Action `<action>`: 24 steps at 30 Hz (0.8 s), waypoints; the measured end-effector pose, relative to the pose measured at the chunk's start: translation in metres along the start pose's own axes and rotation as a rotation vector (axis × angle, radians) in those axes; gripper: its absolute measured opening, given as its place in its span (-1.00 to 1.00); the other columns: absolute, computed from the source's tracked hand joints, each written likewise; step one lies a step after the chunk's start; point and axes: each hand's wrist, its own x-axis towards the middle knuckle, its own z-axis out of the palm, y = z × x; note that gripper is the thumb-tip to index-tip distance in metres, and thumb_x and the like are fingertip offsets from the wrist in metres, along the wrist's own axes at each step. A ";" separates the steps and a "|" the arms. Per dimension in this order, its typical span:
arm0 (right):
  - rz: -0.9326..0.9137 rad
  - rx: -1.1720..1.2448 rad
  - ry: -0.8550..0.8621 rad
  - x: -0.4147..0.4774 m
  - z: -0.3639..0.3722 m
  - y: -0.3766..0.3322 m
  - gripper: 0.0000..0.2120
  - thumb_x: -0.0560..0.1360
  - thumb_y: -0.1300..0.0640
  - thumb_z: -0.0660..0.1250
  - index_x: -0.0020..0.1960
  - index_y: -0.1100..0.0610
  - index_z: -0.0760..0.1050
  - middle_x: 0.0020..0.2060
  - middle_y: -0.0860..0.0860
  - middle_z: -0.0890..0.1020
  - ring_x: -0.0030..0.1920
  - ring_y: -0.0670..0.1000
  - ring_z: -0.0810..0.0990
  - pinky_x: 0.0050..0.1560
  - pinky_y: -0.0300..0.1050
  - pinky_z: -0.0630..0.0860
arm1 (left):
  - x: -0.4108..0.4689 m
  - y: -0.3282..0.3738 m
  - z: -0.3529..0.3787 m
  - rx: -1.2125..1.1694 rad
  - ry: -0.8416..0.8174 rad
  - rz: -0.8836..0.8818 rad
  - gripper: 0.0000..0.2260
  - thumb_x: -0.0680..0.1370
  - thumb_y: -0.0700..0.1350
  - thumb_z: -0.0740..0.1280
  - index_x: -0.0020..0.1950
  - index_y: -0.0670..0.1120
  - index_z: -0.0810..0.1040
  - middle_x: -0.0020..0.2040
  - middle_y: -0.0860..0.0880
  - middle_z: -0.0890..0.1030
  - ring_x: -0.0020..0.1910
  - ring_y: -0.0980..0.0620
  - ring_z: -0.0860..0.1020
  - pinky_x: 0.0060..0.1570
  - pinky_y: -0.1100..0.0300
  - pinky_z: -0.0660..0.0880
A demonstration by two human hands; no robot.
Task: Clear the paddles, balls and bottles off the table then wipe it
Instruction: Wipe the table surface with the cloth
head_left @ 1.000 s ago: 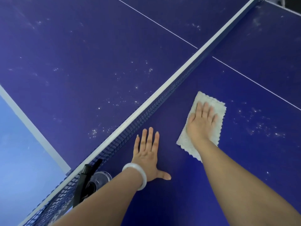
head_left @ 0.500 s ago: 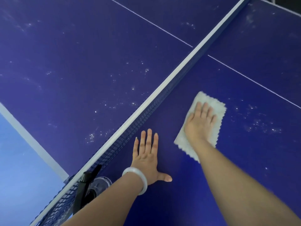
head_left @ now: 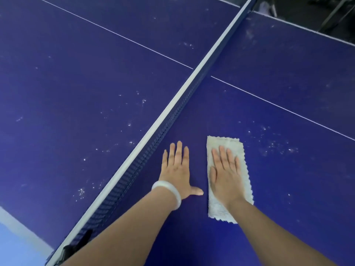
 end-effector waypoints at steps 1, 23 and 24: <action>-0.017 -0.018 0.000 0.001 -0.001 0.003 -0.43 0.62 -0.04 -0.24 0.62 0.03 -0.10 0.61 0.00 -0.09 0.60 0.04 -0.20 0.56 0.14 -0.12 | 0.014 -0.002 -0.004 0.015 -0.021 -0.006 0.24 0.32 0.48 0.35 0.56 -0.14 -0.39 0.53 -0.18 -0.44 0.51 -0.20 -0.42 0.50 -0.15 -0.32; 0.058 0.031 -0.042 0.198 -0.024 0.033 -0.46 0.67 0.02 -0.16 0.62 0.02 -0.17 0.61 0.01 -0.14 0.59 0.07 -0.22 0.56 0.11 -0.25 | 0.045 -0.015 0.013 0.016 -0.108 0.029 0.27 0.26 0.58 0.25 0.34 -0.03 -0.68 0.38 -0.05 -0.67 0.38 -0.12 -0.62 0.46 -0.15 -0.42; 0.190 0.046 -0.036 0.205 -0.026 0.035 -0.46 0.67 0.02 -0.16 0.62 0.04 -0.18 0.61 0.03 -0.15 0.59 0.10 -0.22 0.56 0.14 -0.24 | 0.045 -0.015 0.013 0.014 -0.106 0.032 0.27 0.26 0.58 0.25 0.32 -0.02 -0.69 0.34 -0.03 -0.69 0.37 -0.12 -0.62 0.45 -0.13 -0.44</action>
